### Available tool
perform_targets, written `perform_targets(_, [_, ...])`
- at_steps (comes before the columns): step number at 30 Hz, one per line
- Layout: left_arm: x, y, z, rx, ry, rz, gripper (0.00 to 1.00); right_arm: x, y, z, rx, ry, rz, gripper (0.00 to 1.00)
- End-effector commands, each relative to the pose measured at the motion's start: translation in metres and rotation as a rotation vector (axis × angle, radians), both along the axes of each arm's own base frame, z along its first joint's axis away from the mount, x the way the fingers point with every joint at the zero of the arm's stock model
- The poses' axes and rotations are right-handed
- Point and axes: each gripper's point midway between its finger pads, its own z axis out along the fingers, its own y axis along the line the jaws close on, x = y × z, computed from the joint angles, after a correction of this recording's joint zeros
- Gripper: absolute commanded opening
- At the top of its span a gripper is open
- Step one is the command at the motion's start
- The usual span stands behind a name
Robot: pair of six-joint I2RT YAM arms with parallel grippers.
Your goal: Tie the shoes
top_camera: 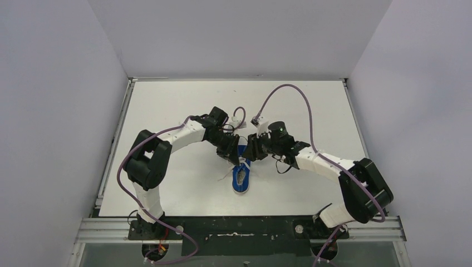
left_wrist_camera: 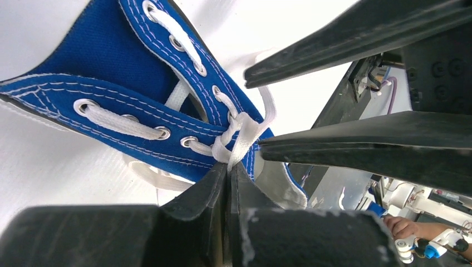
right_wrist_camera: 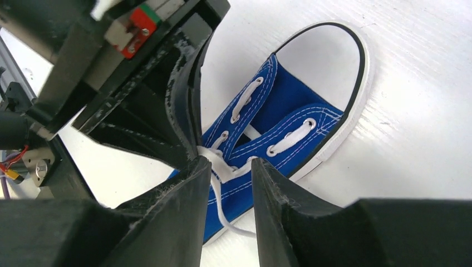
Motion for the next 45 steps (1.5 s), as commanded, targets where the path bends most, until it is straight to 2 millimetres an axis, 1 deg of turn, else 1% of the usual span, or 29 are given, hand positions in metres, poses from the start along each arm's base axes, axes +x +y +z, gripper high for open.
perform_targets(1, [0.013, -0.012, 0.03, -0.076, -0.088, -0.012, 0.02, 0.02, 0.012, 0.012, 0.028, -0.065, 0.013, 0.34])
perform_targets(5, [0.014, -0.012, 0.031, -0.079, -0.088, -0.01, 0.02, 0.013, 0.014, 0.007, 0.042, -0.053, 0.044, 0.34])
perform_targets(8, [0.015, -0.012, 0.031, -0.08, -0.087, -0.007, 0.02, 0.008, 0.014, 0.008, 0.061, -0.059, 0.053, 0.35])
perform_targets(15, [0.015, -0.012, 0.032, -0.078, -0.083, -0.011, 0.02, 0.007, 0.016, 0.002, 0.068, -0.048, 0.06, 0.36])
perform_targets(17, [0.015, -0.012, 0.033, -0.08, -0.084, -0.012, 0.02, 0.008, 0.016, 0.001, 0.068, -0.047, 0.059, 0.33])
perform_targets(18, [0.016, -0.012, 0.033, -0.08, -0.085, -0.011, 0.02, 0.009, 0.017, 0.002, 0.073, -0.05, 0.058, 0.3])
perform_targets(19, [0.016, -0.011, 0.033, -0.077, -0.088, -0.009, 0.02, 0.009, 0.018, 0.003, 0.079, -0.051, 0.06, 0.26])
perform_targets(20, [0.017, -0.011, 0.033, -0.077, -0.092, -0.007, 0.02, 0.01, 0.02, 0.004, 0.087, -0.051, 0.065, 0.2])
perform_targets(21, [0.017, -0.01, 0.033, -0.077, -0.094, -0.002, 0.02, 0.009, 0.021, 0.005, 0.093, -0.046, 0.073, 0.16])
perform_targets(23, [0.019, -0.01, 0.032, -0.081, -0.093, 0.007, 0.03, 0.006, 0.022, 0.005, 0.1, -0.038, 0.082, 0.15])
perform_targets(25, [0.02, -0.01, 0.032, -0.084, -0.089, 0.012, 0.03, 0.003, 0.022, 0.005, 0.11, -0.04, 0.092, 0.2])
perform_targets(27, [0.021, -0.01, 0.032, -0.083, -0.091, 0.014, 0.04, 0.002, 0.021, 0.002, 0.102, -0.037, 0.09, 0.2])
perform_targets(28, [0.022, -0.01, 0.032, -0.083, -0.093, 0.014, 0.04, 0.001, 0.02, 0.002, 0.096, -0.037, 0.092, 0.17])
perform_targets(30, [0.023, -0.009, 0.031, -0.074, -0.096, 0.022, 0.06, 0.002, 0.018, 0.002, 0.094, -0.039, 0.088, 0.04])
perform_targets(31, [0.024, -0.009, 0.031, -0.069, -0.097, 0.027, 0.06, 0.002, 0.017, 0.004, 0.096, -0.039, 0.084, 0.0])
perform_targets(35, [0.028, -0.008, 0.026, -0.065, -0.088, 0.059, 0.06, 0.001, 0.012, 0.01, 0.089, -0.045, 0.07, 0.0])
perform_targets(39, [0.034, -0.008, 0.023, -0.06, -0.091, 0.096, 0.07, -0.004, 0.011, 0.015, 0.114, -0.058, 0.077, 0.0])
perform_targets(45, [0.046, -0.012, 0.022, -0.078, -0.1, 0.149, 0.12, -0.008, 0.018, 0.022, 0.177, -0.053, 0.1, 0.0])
